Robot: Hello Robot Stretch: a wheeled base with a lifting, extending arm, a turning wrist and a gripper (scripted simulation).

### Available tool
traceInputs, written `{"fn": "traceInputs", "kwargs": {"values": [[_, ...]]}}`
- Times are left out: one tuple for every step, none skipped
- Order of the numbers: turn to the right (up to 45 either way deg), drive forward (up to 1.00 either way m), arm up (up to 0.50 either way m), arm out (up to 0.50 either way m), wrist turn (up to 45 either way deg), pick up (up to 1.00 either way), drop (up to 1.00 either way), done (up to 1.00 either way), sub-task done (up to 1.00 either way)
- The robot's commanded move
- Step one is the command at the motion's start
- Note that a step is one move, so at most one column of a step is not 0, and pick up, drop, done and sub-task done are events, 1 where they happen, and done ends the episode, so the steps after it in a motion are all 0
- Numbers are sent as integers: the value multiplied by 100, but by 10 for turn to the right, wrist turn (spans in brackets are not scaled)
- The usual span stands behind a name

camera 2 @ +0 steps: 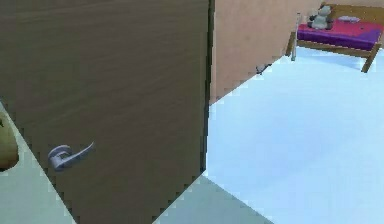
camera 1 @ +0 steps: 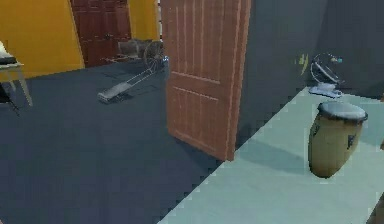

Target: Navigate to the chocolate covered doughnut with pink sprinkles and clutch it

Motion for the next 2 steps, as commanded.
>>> {"fn": "traceInputs", "kwargs": {"values": [[-120,0,0,0,0,0,0,0,0],[0,55,0,0,0,0,0,0,0]]}}
